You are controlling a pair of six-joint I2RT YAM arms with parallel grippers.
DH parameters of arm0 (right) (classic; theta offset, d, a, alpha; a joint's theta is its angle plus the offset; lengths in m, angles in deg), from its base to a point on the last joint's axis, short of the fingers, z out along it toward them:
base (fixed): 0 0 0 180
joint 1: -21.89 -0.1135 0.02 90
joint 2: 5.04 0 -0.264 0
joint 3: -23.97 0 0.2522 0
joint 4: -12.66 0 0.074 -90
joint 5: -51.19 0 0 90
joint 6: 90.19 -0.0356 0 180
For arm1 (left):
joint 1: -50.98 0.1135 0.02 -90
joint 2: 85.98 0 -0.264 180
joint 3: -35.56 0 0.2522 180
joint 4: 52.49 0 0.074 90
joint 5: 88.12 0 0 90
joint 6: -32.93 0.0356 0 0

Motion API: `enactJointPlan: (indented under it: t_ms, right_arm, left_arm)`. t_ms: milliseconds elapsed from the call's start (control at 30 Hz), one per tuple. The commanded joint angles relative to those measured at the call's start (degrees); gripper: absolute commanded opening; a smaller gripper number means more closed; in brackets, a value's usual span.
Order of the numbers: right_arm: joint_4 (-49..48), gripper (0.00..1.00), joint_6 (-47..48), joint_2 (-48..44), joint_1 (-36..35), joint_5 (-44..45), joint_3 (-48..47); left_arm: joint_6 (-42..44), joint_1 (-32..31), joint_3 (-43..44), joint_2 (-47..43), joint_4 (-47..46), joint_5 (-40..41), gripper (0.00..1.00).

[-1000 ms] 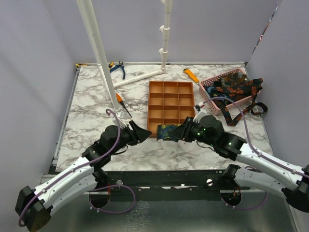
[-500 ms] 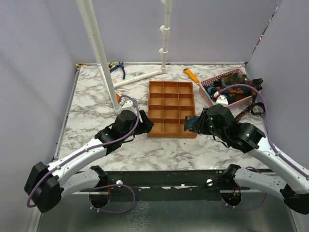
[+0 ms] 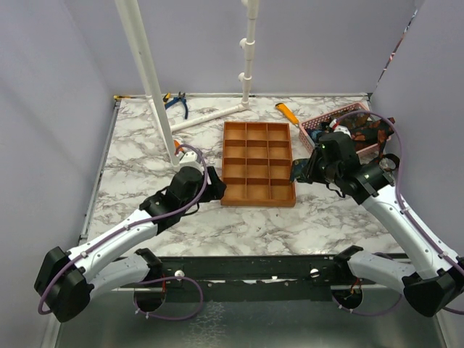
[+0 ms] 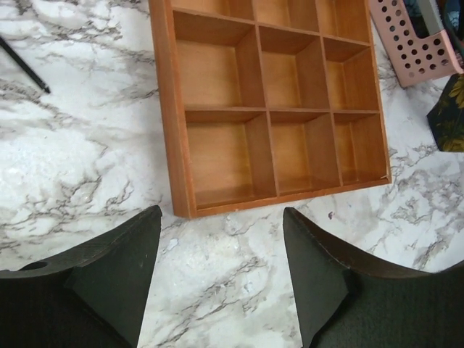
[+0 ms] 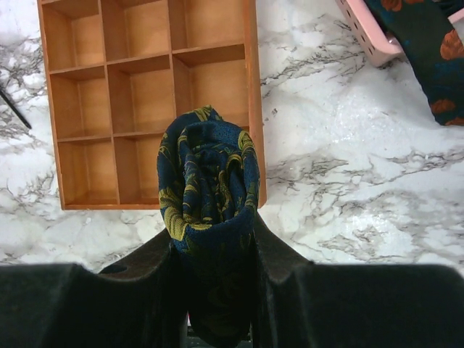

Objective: Roll the ties
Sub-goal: Place the tie in the storage box.

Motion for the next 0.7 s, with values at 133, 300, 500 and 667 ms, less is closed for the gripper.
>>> enactJointPlan:
  t_ms: [133,300,500,667]
  right_arm:
    - [8.42,0.0,4.74,2.54,0.28,9.17,-2.36]
    - [9.19,0.0,5.05,4.6,0.23,12.12,-1.78]
    - [8.79,0.0,7.61,10.24,0.19,10.5,-3.37]
    - [6.94,0.0,8.26,14.09,-0.49,10.01,-3.99]
  left_arm:
    - [-0.18,0.26,-6.14,-4.74,1.19,1.98,0.7]
    - [-1.3,0.26,-7.48,-7.03,1.57,2.8,0.7]
    - [-1.97,0.27,-8.05,-7.09,1.66,1.72,0.7]
    - [-3.07,0.23,-9.02,-8.01,1.99,0.34,0.7]
